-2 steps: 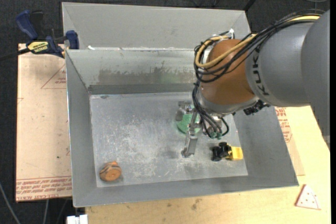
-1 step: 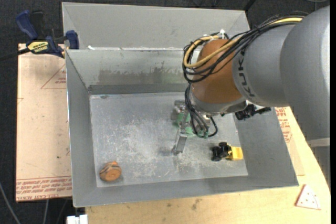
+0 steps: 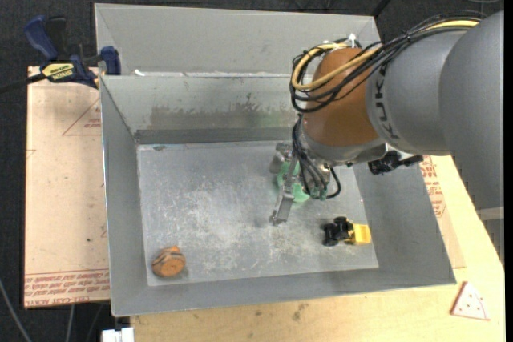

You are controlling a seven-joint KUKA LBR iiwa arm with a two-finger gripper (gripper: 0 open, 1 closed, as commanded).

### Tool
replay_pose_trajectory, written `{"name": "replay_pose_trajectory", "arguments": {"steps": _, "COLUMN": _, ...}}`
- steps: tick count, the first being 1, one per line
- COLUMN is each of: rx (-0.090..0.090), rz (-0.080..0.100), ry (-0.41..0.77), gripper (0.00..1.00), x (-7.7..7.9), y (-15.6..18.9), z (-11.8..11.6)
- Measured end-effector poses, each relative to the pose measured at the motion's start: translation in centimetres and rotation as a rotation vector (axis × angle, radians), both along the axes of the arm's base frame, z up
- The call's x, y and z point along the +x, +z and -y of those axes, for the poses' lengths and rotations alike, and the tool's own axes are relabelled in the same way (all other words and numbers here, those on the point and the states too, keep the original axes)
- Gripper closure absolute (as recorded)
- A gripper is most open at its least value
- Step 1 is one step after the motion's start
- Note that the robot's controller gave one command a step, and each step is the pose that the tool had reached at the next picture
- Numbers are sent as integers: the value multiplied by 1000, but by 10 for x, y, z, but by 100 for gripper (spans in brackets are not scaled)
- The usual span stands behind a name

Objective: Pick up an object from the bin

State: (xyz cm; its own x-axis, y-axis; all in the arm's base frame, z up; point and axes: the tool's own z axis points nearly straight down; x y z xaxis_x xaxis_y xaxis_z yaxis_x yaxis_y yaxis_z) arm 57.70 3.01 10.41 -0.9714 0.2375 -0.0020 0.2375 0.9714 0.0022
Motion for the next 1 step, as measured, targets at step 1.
{"name": "replay_pose_trajectory", "arguments": {"steps": 1, "rx": -2, "rz": 1, "ry": 277, "gripper": 0, "x": 31, "y": 8, "z": 23}}
